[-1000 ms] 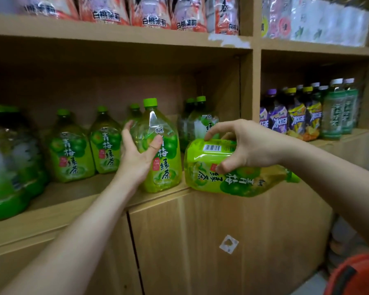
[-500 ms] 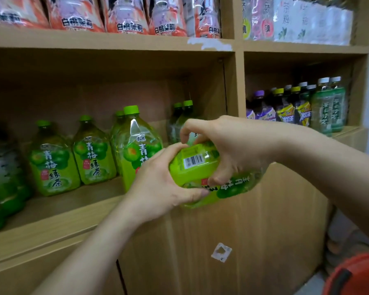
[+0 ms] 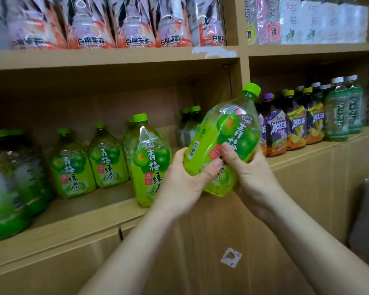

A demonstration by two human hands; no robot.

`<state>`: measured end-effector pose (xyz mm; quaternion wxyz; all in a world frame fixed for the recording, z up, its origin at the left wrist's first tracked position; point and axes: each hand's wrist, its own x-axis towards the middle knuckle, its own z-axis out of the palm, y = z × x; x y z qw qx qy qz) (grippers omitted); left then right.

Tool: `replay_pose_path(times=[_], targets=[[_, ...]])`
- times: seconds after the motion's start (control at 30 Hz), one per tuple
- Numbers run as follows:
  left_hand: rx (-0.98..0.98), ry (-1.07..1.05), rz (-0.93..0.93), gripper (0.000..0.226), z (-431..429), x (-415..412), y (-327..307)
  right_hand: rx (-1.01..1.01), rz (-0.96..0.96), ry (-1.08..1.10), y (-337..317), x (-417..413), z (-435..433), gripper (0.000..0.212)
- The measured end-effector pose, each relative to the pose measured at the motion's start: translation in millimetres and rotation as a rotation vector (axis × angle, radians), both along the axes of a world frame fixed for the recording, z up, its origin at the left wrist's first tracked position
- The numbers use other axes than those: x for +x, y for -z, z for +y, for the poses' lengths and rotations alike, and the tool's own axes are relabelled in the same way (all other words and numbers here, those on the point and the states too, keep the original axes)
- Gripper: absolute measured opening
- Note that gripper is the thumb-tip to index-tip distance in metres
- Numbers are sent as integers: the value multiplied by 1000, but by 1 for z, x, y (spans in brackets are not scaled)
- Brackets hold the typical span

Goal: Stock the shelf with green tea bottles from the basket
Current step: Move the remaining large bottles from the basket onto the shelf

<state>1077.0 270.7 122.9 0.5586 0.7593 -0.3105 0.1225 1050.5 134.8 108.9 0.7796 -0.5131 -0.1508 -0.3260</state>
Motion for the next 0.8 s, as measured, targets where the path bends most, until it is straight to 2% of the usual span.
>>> replay_pose_path(times=[0.07, 0.13, 0.17, 0.2, 0.3, 0.4, 0.47, 0.53, 0.73, 0.8], targets=[[230, -189, -216, 70, 19, 8, -6, -64, -14, 65, -2, 8, -6, 72], [183, -420, -470, 56, 40, 11, -12, -151, 4, 135, -7, 17, -11, 78], [127, -505, -532, 54, 49, 14, -13, -196, 14, 143, -9, 22, -12, 80], [89, -563, -523, 59, 57, 16, -13, -250, 20, 140, -11, 27, -12, 83], [131, -604, -230, 96, 72, 35, -13, -445, 69, 155, -15, 44, -12, 92], [198, -487, -24, 119, 80, 49, -9, -549, 122, 133, -5, 57, -9, 100], [150, -330, 95, 124, 85, 53, -5, -542, 133, 115, 5, 63, -6, 97], [111, -264, 140, 124, 91, 57, -2, -536, 138, 118, 11, 67, -4, 90], [87, -246, 129, 123, 104, 64, -2, -672, 233, 102, 9, 85, 0, 119], [87, -246, 126, 121, 110, 65, -2, -707, 242, 92, 6, 89, 7, 117]])
